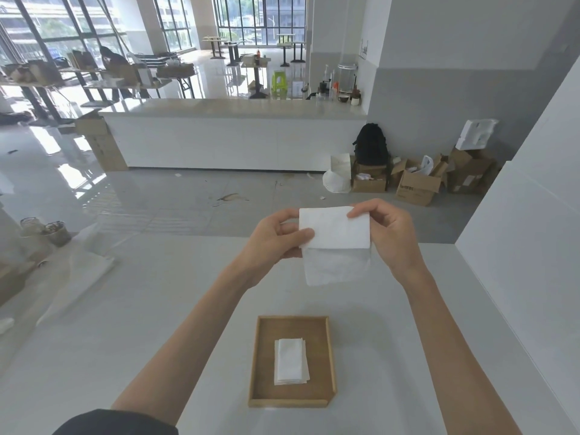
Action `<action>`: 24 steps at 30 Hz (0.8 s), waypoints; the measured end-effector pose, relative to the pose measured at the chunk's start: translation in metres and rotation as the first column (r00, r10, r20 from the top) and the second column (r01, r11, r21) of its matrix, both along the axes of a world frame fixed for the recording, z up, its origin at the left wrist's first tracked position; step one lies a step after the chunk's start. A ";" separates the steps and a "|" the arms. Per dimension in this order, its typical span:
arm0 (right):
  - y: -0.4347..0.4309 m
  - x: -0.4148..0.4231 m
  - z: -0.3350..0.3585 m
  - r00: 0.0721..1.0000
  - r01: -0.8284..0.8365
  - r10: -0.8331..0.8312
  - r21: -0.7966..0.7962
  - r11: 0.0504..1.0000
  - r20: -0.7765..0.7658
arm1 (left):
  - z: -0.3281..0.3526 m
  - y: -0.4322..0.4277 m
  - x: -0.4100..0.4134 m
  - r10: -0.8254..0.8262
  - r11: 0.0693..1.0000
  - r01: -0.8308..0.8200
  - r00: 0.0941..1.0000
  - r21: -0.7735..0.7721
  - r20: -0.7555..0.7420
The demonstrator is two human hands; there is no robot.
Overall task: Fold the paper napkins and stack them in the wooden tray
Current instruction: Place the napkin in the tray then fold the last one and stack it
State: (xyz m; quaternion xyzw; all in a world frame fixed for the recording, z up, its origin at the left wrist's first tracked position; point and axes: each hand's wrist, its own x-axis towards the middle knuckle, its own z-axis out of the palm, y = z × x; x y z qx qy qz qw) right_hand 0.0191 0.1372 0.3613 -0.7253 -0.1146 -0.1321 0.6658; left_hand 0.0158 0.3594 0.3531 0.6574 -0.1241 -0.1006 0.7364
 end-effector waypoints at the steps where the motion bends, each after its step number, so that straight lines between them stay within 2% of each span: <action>1: -0.001 0.002 -0.002 1.000 -0.001 0.002 0.015 1.000 -0.023 | 0.001 0.000 0.001 0.021 1.000 -0.021 1.000 0.004 0.008; 4: -0.004 0.006 -0.012 0.949 -0.126 0.206 0.312 0.942 -0.237 | 0.001 -0.002 0.005 0.104 0.995 -0.104 0.994 0.004 0.029; 6: -0.006 0.004 -0.021 0.894 -0.162 0.302 0.389 0.907 -0.331 | 0.000 -0.003 0.006 0.159 0.987 -0.160 0.987 0.008 0.036; 9: -0.003 0.001 -0.033 0.890 -0.210 0.310 0.303 0.929 -0.333 | -0.001 -0.003 0.006 0.203 0.978 -0.205 0.977 0.035 0.059; 11: -0.002 0.001 -0.036 0.917 -0.165 0.244 0.256 0.953 -0.316 | -0.001 -0.003 0.006 0.216 0.973 -0.222 0.972 0.066 0.088; 16: 0.001 0.002 -0.033 0.948 -0.128 0.197 0.267 0.955 -0.251 | -0.001 -0.001 0.002 0.239 0.964 -0.254 0.958 0.081 0.157; 21: 0.005 0.001 -0.024 0.976 -0.102 0.149 0.273 0.957 -0.157 | -0.001 0.003 0.001 0.148 0.989 -0.150 0.985 0.008 0.092; 24: 0.001 0.001 -0.019 0.979 -0.130 0.160 0.223 0.966 -0.124 | -0.001 0.005 0.000 0.154 0.987 -0.157 0.980 0.018 0.125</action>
